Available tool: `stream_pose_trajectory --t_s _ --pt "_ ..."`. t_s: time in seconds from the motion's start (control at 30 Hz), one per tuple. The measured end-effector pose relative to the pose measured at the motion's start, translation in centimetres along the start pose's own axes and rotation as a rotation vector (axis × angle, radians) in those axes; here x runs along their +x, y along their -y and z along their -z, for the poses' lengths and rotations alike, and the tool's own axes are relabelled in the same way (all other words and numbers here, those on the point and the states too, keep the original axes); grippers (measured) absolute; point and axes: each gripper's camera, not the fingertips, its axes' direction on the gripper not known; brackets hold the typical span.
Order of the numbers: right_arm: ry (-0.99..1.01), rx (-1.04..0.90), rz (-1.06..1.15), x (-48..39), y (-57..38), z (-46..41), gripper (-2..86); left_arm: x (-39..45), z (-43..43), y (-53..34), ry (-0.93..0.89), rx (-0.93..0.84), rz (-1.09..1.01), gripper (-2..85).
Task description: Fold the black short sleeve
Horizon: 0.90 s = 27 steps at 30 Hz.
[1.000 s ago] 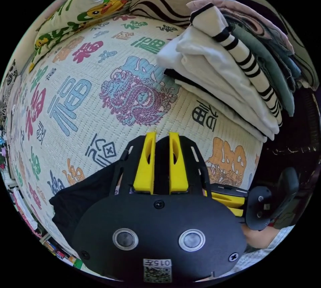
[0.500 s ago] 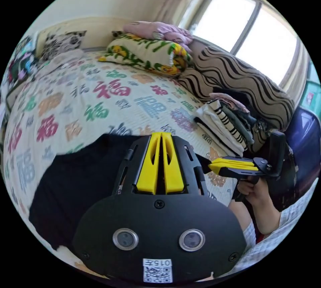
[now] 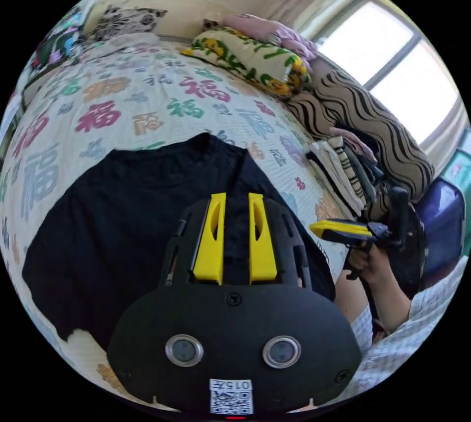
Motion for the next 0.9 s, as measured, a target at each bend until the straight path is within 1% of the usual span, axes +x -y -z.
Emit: stream_pose_trajectory --t_s 0.03,0.07,0.17,0.2,0.27,0.33,0.4,0.43,0.53,0.57,0.63,0.67,0.7,0.8,0.83,0.9 --pt "0.006 -0.012 -0.002 0.2 0.3 -0.4 1.7 0.7 -1.6 0.5 -0.03 -0.069 -0.041 7.9" --pt "0.006 -0.038 0.0 0.3 0.8 -1.4 1.3 1.1 -3.1 0.7 -0.017 -0.14 -0.066 8.2" --pt "-0.022 -0.129 0.037 -0.1 1.2 -4.4 0.6 0.8 -5.3 -0.3 0.093 -0.222 -0.097 8.0" --pt "-0.052 -0.168 0.041 -0.2 1.0 -5.7 0.4 0.6 -5.5 -0.6 0.099 -0.226 -0.096 7.9" --pt "-0.06 -0.194 0.023 0.1 0.7 -6.8 0.4 -0.3 -4.6 -1.2 0.066 -0.2 -0.055 8.0" --pt "0.002 -0.158 -0.022 0.3 0.4 -6.6 1.9 -0.7 -3.1 -1.8 0.033 -0.17 -0.037 8.4" --pt "0.144 -0.108 -0.077 0.2 0.5 -6.6 5.8 -0.9 -1.4 -2.9 0.018 -0.133 -0.04 8.6" --pt "0.166 -0.098 -0.073 0.0 0.6 -6.7 6.1 -1.1 -0.7 -3.6 0.028 -0.124 -0.045 8.6" --pt "0.078 -0.048 0.006 -2.6 2.0 -8.2 5.6 -1.9 -0.7 -5.1 0.073 -0.178 -0.051 8.4" --pt "0.036 -0.042 0.038 -3.5 2.6 -9.2 4.1 -2.4 -1.0 -5.6 0.078 -0.197 -0.042 8.3" --pt "-0.052 -0.103 0.07 -4.3 3.2 -11.4 1.3 -3.1 -1.3 -6.2 0.098 -0.215 -0.042 7.8" --pt "-0.106 -0.176 0.06 -4.1 3.1 -13.1 0.0 -3.4 -1.2 -6.5 0.112 -0.21 -0.041 7.2" --pt "-0.08 -0.153 0.048 -3.8 2.6 -13.7 -0.4 -3.5 -1.1 -6.6 0.112 -0.213 -0.039 7.2" --pt "0.029 -0.126 -0.076 -2.0 1.9 -13.3 -0.5 -3.5 -0.1 -6.3 0.104 -0.23 -0.04 8.1" --pt "0.035 -0.098 -0.109 -1.6 1.7 -13.0 -0.5 -3.1 0.8 -5.9 0.125 -0.185 -0.077 8.4" --pt "0.068 0.025 -0.237 0.4 1.0 -11.7 0.8 -2.6 1.8 -4.7 0.134 -0.11 -0.117 8.7"
